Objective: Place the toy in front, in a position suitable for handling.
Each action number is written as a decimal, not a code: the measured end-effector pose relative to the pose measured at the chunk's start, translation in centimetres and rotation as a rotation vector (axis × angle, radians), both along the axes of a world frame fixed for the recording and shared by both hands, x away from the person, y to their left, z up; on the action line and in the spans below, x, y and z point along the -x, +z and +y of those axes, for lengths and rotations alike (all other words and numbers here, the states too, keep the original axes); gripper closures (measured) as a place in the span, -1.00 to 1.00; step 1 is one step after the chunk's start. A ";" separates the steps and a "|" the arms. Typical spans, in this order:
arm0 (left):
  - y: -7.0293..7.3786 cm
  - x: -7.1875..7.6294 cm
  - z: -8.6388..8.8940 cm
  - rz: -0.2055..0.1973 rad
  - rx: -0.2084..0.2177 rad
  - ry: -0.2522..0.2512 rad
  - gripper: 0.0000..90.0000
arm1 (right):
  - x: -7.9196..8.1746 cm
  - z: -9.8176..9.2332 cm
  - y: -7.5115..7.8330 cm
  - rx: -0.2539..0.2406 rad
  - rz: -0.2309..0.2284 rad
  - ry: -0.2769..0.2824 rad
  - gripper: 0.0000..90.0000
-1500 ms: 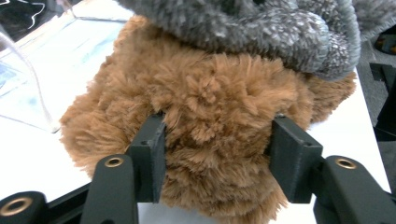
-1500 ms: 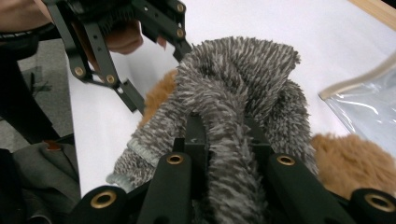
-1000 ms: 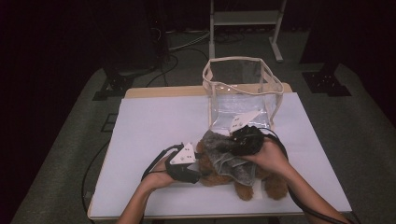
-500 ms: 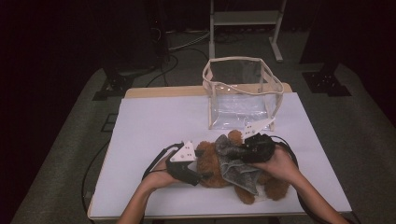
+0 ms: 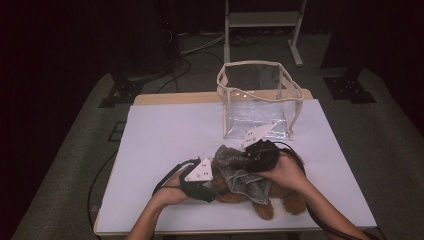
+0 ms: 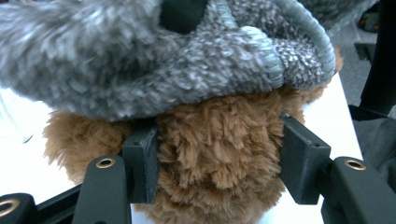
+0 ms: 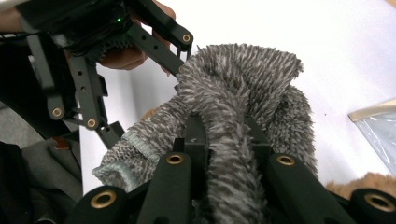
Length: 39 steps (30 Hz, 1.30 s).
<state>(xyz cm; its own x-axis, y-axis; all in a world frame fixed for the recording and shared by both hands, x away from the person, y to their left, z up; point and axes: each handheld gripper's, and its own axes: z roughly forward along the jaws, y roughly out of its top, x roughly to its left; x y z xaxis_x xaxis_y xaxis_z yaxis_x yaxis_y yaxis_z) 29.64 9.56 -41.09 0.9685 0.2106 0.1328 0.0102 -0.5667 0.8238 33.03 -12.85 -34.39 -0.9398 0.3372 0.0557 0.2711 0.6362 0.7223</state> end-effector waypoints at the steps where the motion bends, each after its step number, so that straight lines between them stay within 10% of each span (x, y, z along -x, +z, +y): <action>1: 0.0 0.0 0.0 -0.001 -0.001 0.001 -0.13 | -0.1 0.1 0.1 0.005 -0.005 0.003 0.70; 10: 0.4 -0.2 0.0 -0.002 -0.006 0.004 -0.15 | -0.1 -2.4 0.5 0.038 -0.009 -0.036 0.70; 21: 0.4 0.0 -0.1 -0.015 -0.043 -0.019 -0.18 | -1.0 0.9 0.2 0.018 -0.010 0.012 0.70; 39: 0.3 -0.3 0.0 0.000 -0.023 0.008 -0.24 | 0.1 -6.3 1.6 0.028 -0.023 -0.113 0.70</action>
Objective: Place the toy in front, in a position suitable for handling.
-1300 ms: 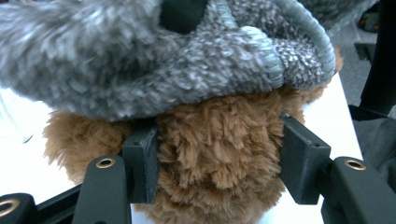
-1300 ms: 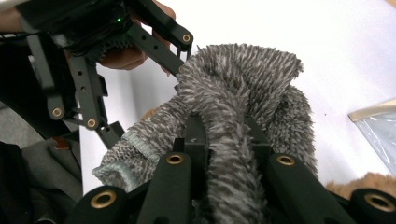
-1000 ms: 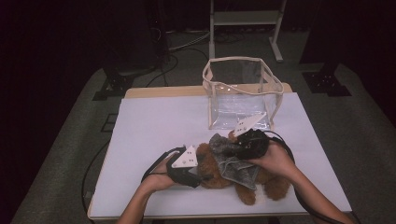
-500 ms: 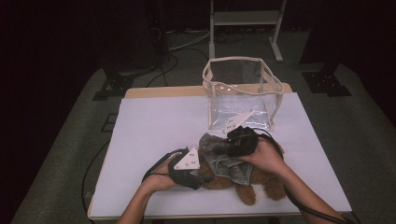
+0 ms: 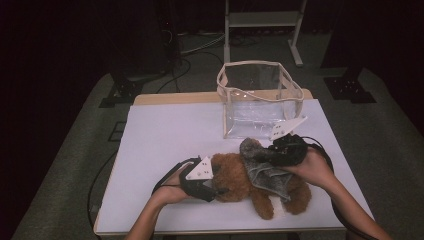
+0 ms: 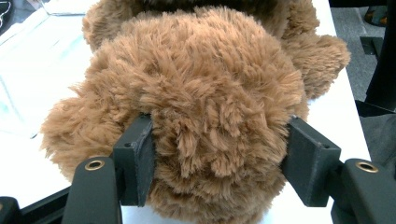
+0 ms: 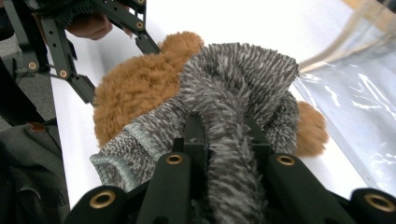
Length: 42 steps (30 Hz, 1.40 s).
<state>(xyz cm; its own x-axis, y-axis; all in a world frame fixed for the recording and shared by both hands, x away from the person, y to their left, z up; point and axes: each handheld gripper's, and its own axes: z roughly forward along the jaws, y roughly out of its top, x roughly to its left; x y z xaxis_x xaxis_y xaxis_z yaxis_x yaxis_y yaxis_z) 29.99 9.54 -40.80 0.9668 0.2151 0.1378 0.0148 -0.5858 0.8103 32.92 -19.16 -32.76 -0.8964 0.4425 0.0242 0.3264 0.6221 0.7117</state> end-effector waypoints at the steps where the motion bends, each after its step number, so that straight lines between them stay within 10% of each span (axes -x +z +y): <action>1: 0.0 0.0 0.0 0.000 -0.001 0.000 -0.25 | 0.0 -0.2 0.1 0.002 -0.005 0.000 0.70; 12: 0.5 -0.4 -0.9 0.006 0.043 0.046 -0.71 | 0.1 1.0 -1.6 -0.023 0.013 0.020 0.70; 18: 1.0 -0.7 -1.9 -0.037 0.022 0.038 -0.52 | 0.3 2.7 -1.8 -0.011 -0.022 0.070 0.70; 42: 1.2 -0.9 -1.6 -0.024 0.001 0.019 -0.48 | 2.9 -9.3 0.0 -0.043 -0.049 -0.152 0.69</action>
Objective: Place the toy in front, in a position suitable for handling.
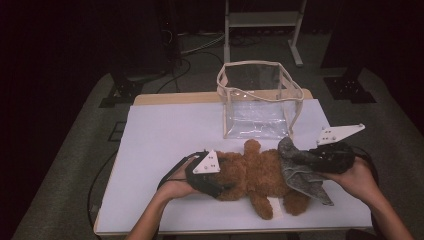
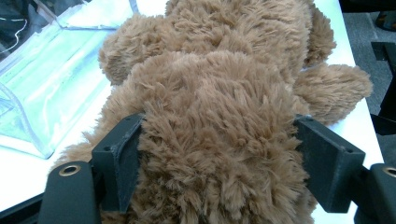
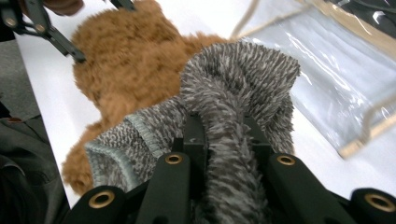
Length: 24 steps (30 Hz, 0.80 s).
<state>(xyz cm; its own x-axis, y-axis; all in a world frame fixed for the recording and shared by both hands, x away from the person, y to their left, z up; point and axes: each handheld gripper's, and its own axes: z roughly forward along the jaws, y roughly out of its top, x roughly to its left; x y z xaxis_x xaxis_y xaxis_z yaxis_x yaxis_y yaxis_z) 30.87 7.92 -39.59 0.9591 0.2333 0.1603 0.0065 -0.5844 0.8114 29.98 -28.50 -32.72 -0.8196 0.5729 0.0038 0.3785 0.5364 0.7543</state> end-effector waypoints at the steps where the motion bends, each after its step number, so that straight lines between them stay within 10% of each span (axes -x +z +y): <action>1: 0.0 0.0 0.0 0.001 0.001 0.001 -0.49 | 0.0 -0.3 -0.1 -0.001 0.004 -0.007 0.69; 24: 0.0 0.4 -0.2 0.001 -0.007 0.000 -0.46 | -1.6 6.4 -1.4 -0.028 0.025 0.148 0.69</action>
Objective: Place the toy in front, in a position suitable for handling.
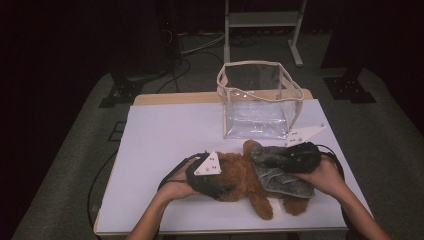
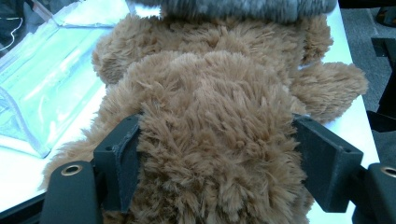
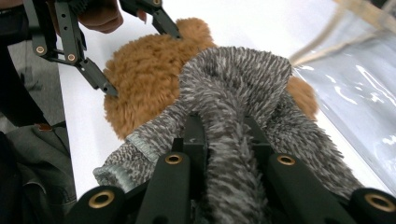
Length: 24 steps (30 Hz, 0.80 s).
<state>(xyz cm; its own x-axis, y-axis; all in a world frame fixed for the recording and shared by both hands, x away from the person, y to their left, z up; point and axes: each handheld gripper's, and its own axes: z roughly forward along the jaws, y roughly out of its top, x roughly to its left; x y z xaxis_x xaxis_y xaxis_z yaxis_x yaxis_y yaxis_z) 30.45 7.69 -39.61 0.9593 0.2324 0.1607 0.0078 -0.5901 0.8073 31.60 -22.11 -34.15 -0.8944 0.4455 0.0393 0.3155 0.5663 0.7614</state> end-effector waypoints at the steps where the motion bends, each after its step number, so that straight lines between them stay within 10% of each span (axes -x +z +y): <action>1: 0.0 0.0 0.0 0.000 0.001 -0.001 -0.46 | -0.1 0.7 0.0 0.008 0.002 0.011 0.69; 10: -0.1 0.1 0.2 0.004 0.011 -0.002 -0.46 | -1.2 4.5 -0.3 0.045 -0.007 0.080 0.69; 24: 0.0 -0.3 0.6 0.016 0.015 -0.017 -0.46 | -1.6 -1.3 0.1 -0.029 0.004 -0.047 0.68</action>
